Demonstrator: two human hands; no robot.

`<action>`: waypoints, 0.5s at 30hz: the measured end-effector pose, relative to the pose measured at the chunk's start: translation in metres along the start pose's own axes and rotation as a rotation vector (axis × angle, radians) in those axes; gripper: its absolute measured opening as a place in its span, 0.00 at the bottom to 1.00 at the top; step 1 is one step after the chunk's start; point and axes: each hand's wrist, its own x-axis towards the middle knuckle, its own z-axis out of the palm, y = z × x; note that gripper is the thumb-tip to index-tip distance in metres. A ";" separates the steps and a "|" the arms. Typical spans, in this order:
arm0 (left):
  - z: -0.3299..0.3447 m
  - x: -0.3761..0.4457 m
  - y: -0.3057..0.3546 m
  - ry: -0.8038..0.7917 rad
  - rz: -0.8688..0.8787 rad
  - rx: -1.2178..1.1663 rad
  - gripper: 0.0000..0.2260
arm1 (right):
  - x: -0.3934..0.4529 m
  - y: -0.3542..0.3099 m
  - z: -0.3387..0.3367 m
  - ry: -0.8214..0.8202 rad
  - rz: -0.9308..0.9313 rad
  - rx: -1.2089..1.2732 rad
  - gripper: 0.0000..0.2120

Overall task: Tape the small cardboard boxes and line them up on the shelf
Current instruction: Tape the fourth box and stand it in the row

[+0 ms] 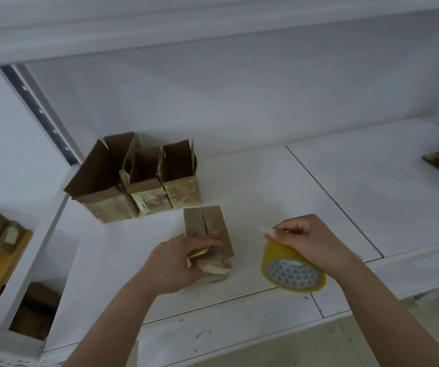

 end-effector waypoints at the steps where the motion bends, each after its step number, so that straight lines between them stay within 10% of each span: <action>1: -0.004 -0.002 -0.004 -0.015 -0.001 -0.043 0.28 | 0.000 -0.004 0.004 -0.028 -0.010 0.017 0.07; 7: -0.008 -0.009 -0.019 0.037 -0.041 -0.338 0.23 | 0.004 -0.017 0.021 -0.095 -0.028 0.018 0.06; 11: -0.001 -0.005 -0.003 0.361 -0.139 -0.399 0.06 | 0.005 -0.023 0.026 -0.113 -0.021 0.019 0.06; 15: 0.003 0.003 0.030 0.372 -0.207 -0.469 0.26 | 0.004 -0.027 0.030 -0.123 -0.029 0.032 0.05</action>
